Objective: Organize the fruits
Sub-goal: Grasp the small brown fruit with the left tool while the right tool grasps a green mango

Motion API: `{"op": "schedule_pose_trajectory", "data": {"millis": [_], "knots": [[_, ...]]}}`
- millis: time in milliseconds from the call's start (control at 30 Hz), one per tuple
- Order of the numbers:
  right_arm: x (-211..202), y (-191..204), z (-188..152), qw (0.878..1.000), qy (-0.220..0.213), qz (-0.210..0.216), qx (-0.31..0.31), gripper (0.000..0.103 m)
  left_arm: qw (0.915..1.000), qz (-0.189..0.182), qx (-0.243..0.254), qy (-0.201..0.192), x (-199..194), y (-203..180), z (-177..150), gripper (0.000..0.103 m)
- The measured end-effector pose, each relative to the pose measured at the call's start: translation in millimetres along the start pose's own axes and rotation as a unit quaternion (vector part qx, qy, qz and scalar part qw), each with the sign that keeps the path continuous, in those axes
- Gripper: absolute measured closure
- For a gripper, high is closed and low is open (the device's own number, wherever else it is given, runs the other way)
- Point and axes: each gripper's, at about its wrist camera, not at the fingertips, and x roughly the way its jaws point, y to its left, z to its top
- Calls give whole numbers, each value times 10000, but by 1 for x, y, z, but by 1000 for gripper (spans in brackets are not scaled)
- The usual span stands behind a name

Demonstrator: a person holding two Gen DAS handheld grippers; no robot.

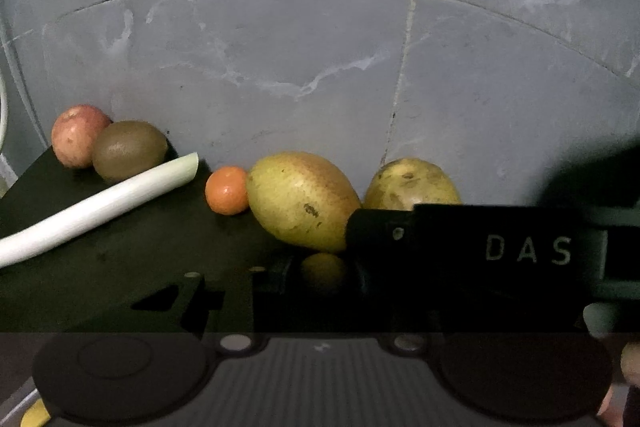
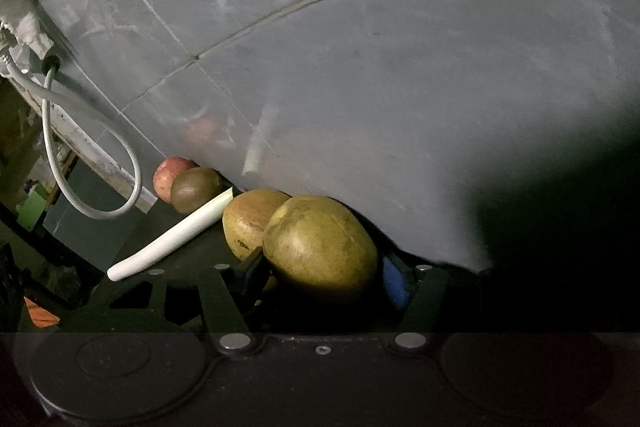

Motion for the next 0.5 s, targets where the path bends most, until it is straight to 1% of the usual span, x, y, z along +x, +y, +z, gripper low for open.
{"op": "schedule_pose_trajectory", "data": {"millis": [267, 500], "knots": [[-10, -10, -9, 9994, -88, 194, -261, 43, 9993, 182, -311, 59, -21, 1, -4, 71], [-24, -17, -15, 9989, -57, 394, -260, 43, 9987, 275, -434, -61, -55, -5, -17, 70]]}}
